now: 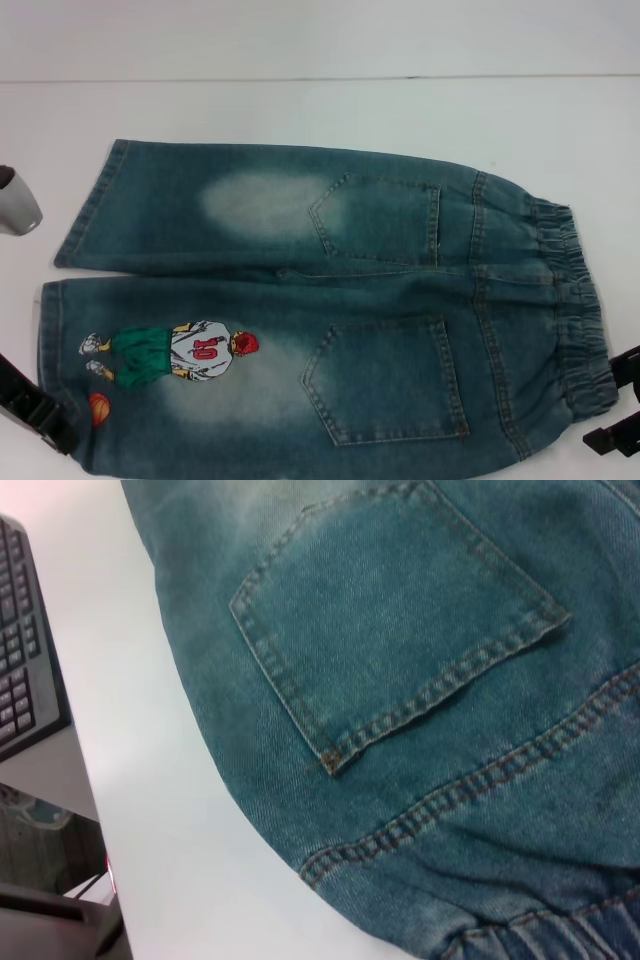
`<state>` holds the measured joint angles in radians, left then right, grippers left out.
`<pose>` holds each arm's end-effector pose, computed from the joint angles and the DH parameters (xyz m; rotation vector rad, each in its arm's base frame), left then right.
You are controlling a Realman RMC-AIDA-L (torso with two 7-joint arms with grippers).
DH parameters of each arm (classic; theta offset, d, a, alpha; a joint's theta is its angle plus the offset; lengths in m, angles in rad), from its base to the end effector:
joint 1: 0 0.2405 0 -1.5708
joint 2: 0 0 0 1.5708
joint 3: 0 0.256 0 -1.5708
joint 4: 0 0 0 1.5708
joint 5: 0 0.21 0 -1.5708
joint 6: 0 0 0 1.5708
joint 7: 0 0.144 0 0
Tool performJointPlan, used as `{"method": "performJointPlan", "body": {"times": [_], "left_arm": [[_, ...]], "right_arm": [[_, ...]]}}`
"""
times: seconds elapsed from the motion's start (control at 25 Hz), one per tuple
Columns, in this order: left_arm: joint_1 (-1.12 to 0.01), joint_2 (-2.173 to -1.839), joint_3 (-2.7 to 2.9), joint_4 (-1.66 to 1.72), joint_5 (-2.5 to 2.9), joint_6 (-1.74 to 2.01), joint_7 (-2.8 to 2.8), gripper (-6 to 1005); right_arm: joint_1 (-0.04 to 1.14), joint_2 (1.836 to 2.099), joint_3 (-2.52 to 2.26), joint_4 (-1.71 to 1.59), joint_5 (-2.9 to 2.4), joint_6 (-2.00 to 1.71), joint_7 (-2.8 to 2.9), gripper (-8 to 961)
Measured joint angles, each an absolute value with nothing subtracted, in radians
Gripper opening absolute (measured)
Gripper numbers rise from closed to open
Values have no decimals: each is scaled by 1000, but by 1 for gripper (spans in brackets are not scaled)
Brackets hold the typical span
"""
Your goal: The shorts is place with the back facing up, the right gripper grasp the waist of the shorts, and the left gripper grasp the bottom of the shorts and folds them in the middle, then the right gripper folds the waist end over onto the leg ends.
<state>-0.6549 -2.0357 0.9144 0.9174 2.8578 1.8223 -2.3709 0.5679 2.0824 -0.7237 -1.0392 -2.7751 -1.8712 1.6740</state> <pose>-0.2913 0.3106 0.0340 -2.5175 -1.6017 0.7773 0.2949 0.2942 0.0427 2.9814 -0.8399 0.4270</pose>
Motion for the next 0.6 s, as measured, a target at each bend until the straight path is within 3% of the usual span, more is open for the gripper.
{"method": "performJointPlan", "body": {"times": [0.16, 0.6], "left_arm": [[-659, -2038, 929, 917, 2858, 1822, -2378, 51], [-675, -2044, 930, 904, 2858, 1817, -2385, 51]], "right_arm": [[563, 2076, -718, -1012, -2775, -1869, 1634, 850], [546, 2071, -682, -1009, -2764, -1834, 1588, 391]]}}
